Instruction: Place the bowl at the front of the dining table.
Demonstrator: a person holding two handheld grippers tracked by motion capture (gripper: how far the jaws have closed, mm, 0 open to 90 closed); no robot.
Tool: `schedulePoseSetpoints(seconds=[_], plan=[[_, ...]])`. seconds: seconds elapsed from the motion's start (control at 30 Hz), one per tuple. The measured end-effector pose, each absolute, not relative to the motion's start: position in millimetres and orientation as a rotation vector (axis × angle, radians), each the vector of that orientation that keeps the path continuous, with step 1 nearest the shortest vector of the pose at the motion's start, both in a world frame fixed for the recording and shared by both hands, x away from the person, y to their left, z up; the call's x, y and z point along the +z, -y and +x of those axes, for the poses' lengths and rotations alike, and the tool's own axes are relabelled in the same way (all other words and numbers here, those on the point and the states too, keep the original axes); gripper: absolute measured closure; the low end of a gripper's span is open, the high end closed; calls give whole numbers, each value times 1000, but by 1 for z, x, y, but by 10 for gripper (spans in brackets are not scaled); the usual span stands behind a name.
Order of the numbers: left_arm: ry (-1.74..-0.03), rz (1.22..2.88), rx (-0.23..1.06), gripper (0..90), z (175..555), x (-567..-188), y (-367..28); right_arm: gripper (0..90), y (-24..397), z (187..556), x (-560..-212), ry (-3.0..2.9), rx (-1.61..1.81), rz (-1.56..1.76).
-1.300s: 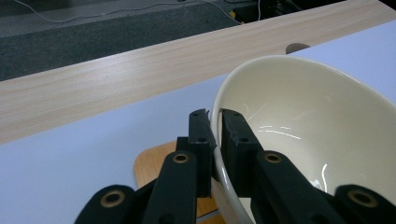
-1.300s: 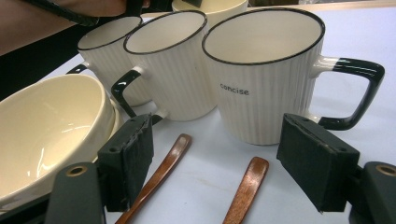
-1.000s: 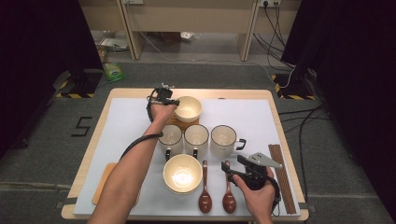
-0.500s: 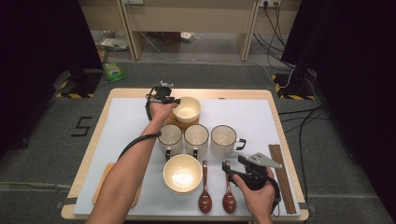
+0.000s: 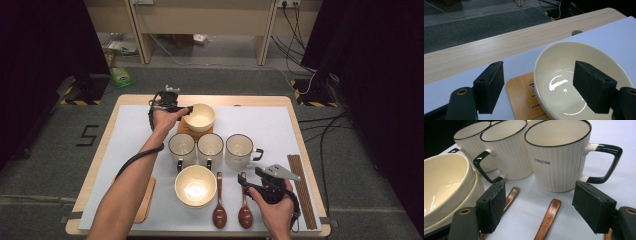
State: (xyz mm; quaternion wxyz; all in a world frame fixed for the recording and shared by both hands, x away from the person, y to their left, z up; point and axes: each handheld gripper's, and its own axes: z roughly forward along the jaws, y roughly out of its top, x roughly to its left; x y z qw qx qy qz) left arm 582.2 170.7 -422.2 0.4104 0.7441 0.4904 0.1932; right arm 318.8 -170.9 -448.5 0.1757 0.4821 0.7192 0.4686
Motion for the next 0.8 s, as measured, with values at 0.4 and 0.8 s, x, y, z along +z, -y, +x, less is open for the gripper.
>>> schedulePoseSetpoints(seconds=[0.4,0.8], plan=[[-1187,1894,480,236,562,-409,-177,268,171,319,-449,-2035,1310,1370],[-1166,1871,474,237,527,-402,-186,268,170,319,-453,-2045,1288,1374]])
